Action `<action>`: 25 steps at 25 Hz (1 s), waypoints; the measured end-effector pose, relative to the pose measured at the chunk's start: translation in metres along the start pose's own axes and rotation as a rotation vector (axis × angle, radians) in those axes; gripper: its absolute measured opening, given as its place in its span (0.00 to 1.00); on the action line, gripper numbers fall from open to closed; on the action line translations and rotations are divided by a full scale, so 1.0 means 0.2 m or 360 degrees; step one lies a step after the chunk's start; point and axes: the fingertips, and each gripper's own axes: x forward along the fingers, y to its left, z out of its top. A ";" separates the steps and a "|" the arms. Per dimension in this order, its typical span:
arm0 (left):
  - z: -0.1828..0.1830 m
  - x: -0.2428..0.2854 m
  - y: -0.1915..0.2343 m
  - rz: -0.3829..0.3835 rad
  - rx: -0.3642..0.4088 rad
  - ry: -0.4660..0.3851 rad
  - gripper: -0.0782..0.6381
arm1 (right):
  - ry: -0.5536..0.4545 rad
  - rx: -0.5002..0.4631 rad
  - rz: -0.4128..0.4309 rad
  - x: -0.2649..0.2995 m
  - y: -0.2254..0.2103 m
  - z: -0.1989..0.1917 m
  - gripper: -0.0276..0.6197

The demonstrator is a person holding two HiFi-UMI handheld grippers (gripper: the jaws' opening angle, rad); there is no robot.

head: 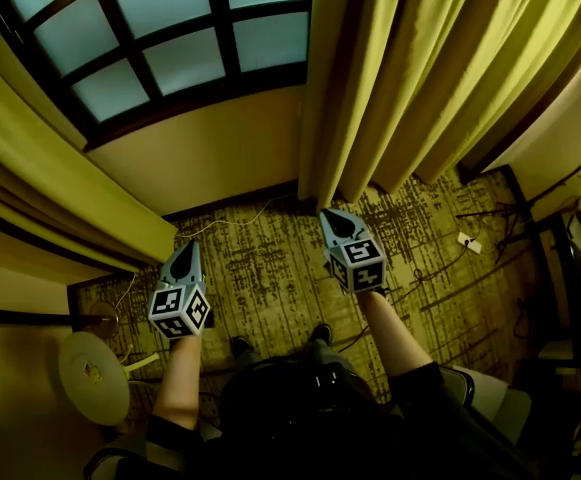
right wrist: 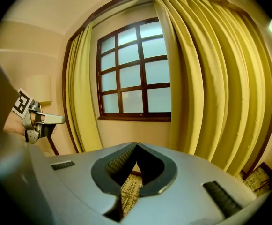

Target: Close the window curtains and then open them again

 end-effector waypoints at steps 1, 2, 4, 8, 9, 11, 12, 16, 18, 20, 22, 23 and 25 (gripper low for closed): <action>0.00 0.01 -0.02 -0.0008 0.0001 -0.0001 0.11 | -0.0001 0.0004 -0.0002 -0.01 -0.02 0.00 0.05; 0.00 0.02 -0.05 -0.0015 0.0003 -0.0001 0.11 | -0.0003 0.0010 -0.0005 -0.02 -0.04 -0.01 0.05; 0.01 0.04 -0.11 -0.0025 0.0005 -0.0002 0.11 | -0.0008 0.0023 -0.0010 -0.05 -0.08 -0.01 0.05; 0.03 0.11 -0.23 -0.0049 0.0005 -0.0012 0.11 | -0.0026 0.0022 -0.0021 -0.10 -0.19 0.00 0.05; 0.02 0.12 -0.27 -0.0060 0.0006 -0.0013 0.11 | -0.0031 0.0022 -0.0024 -0.11 -0.22 0.00 0.05; 0.02 0.15 -0.35 -0.0080 0.0007 -0.0012 0.11 | -0.0039 0.0028 -0.0033 -0.15 -0.29 0.00 0.05; 0.03 0.17 -0.39 -0.0087 0.0009 -0.0011 0.11 | -0.0043 0.0032 -0.0038 -0.16 -0.32 0.00 0.05; 0.02 0.23 -0.53 -0.0107 0.0034 -0.0005 0.11 | -0.0057 0.0035 -0.0044 -0.22 -0.43 0.00 0.05; 0.02 0.27 -0.61 -0.0123 0.0045 -0.0003 0.11 | -0.0060 0.0030 -0.0038 -0.25 -0.48 0.00 0.05; 0.03 0.30 -0.70 -0.0145 0.0054 -0.0003 0.11 | -0.0066 0.0035 -0.0034 -0.28 -0.52 -0.01 0.05; 0.04 0.34 -0.79 -0.0175 0.0070 -0.0005 0.11 | -0.0076 0.0035 -0.0034 -0.30 -0.57 -0.01 0.05; 0.04 0.37 -0.83 -0.0192 0.0080 -0.0003 0.11 | -0.0082 0.0033 -0.0037 -0.31 -0.59 -0.01 0.05; 0.05 0.42 -0.90 -0.0225 0.0105 0.0013 0.11 | -0.0097 0.0038 -0.0047 -0.33 -0.64 0.00 0.05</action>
